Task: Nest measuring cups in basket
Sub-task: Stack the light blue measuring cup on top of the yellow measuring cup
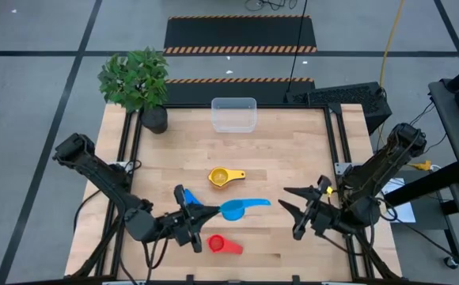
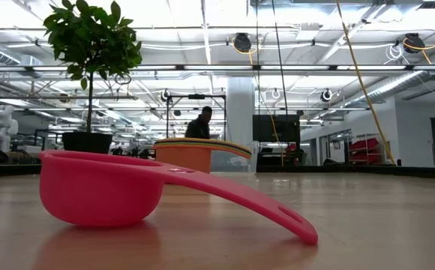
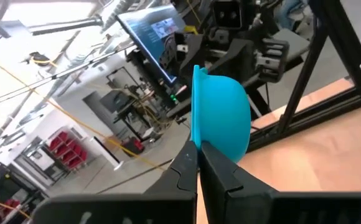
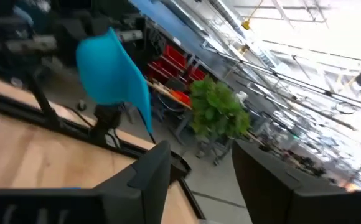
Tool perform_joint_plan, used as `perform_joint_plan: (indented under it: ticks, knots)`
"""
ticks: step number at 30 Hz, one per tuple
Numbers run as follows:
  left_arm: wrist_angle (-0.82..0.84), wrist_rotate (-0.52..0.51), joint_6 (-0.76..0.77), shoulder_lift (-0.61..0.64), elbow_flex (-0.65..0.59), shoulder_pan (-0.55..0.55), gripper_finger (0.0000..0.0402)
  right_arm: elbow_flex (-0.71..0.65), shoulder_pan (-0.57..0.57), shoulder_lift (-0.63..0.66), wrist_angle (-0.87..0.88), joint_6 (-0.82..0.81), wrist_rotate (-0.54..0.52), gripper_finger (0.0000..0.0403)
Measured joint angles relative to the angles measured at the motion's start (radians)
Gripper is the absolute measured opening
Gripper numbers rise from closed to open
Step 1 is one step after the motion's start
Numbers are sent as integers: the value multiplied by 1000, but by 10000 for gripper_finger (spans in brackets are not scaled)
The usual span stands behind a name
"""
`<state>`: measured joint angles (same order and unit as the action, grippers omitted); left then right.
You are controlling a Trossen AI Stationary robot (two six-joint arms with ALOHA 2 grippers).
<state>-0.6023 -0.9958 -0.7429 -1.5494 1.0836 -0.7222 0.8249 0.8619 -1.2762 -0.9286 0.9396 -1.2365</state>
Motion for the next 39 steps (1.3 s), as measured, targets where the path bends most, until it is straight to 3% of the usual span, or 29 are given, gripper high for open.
perform_joint_plan:
  ticks: [8,14,39]
  knots:
    - [-9,2,5,0,0,4,1,0,-14,0,47,-102,127,180]
    - [-9,63,31,0,0,22,1,0,-49,0,117,-191,220,180]
    - [8,81,79,-1,0,49,1,0,-113,0,156,-328,221,181]
